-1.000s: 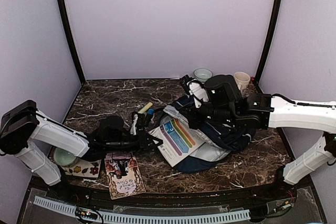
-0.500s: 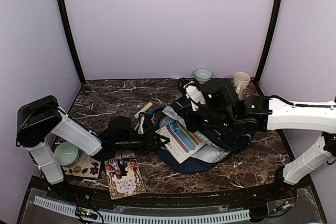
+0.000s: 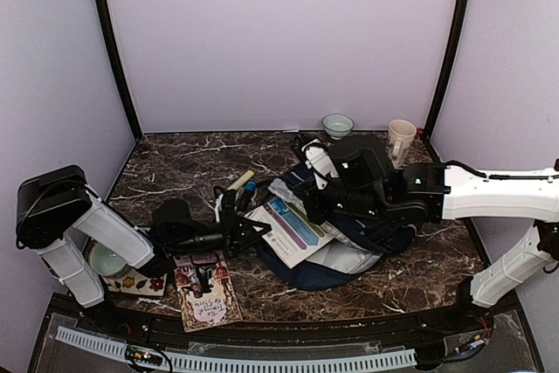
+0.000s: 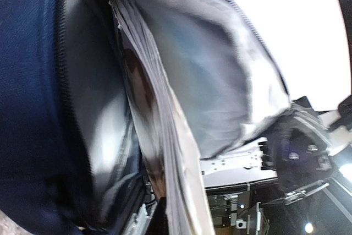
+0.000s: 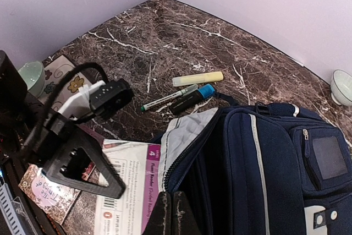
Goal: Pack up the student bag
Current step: Place the book in the largest pocket of the bag.
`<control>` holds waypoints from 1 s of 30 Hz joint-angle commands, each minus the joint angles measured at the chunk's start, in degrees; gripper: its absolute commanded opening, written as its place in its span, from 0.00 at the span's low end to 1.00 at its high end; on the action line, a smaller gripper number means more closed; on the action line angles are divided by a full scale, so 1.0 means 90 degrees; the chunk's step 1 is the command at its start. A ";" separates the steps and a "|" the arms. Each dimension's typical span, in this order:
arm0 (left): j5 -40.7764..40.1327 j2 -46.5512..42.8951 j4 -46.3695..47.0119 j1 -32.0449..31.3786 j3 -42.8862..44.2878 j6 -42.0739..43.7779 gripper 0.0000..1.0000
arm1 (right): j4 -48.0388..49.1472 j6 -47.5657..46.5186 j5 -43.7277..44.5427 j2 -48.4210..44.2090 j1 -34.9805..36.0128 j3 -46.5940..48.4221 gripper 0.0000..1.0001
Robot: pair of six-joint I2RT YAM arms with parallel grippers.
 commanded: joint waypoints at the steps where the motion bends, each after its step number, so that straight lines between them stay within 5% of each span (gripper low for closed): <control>1: -0.0162 -0.0749 0.1085 0.0168 -0.0237 -0.0164 0.00 | 0.0914 -0.0007 0.0080 -0.0059 0.0112 0.0406 0.00; 5: -0.0117 -0.0188 0.2871 0.0202 -0.0337 -0.0705 0.00 | 0.0863 0.0004 0.0029 0.0034 0.0113 0.0571 0.00; 14: 0.0009 0.0786 0.2502 0.0186 0.0460 -0.0600 0.00 | 0.0828 -0.0005 -0.0125 0.0149 0.0110 0.0787 0.00; 30: -0.0684 0.1720 -0.1164 0.0215 0.2746 0.0816 0.00 | 0.0879 -0.0010 -0.0014 -0.0127 0.0123 0.0503 0.00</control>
